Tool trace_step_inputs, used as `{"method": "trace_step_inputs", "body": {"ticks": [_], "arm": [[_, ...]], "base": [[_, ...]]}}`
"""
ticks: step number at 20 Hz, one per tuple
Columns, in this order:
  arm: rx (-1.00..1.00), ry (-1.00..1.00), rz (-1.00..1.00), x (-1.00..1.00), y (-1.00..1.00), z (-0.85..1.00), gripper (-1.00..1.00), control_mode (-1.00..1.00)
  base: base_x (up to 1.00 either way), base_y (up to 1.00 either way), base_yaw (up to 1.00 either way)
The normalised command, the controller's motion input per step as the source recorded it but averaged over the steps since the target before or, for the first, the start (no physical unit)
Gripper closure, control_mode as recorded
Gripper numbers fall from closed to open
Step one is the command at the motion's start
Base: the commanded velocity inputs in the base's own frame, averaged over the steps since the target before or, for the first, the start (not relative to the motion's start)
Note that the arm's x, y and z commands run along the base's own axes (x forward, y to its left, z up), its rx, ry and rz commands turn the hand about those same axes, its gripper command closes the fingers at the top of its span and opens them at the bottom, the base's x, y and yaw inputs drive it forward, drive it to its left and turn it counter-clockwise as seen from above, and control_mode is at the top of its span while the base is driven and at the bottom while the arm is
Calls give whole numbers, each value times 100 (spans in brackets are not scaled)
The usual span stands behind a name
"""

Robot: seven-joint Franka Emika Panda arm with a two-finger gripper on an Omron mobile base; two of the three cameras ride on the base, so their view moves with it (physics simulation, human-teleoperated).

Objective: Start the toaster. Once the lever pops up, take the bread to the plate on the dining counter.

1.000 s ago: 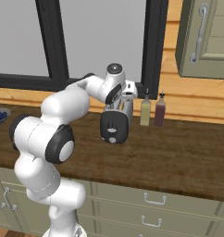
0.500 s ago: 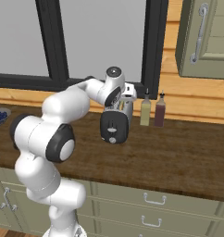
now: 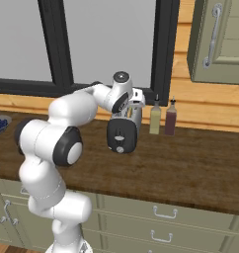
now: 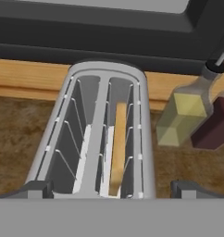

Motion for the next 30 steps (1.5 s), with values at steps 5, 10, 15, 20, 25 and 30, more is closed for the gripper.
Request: {"method": "trace_step_inputs", "body": {"ticks": [5, 10, 15, 20, 25, 30], "arm": [[0, 0, 0, 14, 0, -1, -100, -100], [0, 2, 0, 10, 0, -11, -100, -100], [0, 6, 0, 1, 0, -20, -100, -100], [0, 4, 0, 3, 0, -14, -100, -100], [1, 5, 0, 5, 0, -6, -100, -100], [3, 4, 0, 12, 0, -4, -100, -100]], "base": [[0, 0, 0], [0, 0, 0], [0, 0, 0], [0, 0, 0], [0, 0, 0], [0, 0, 0]]}}
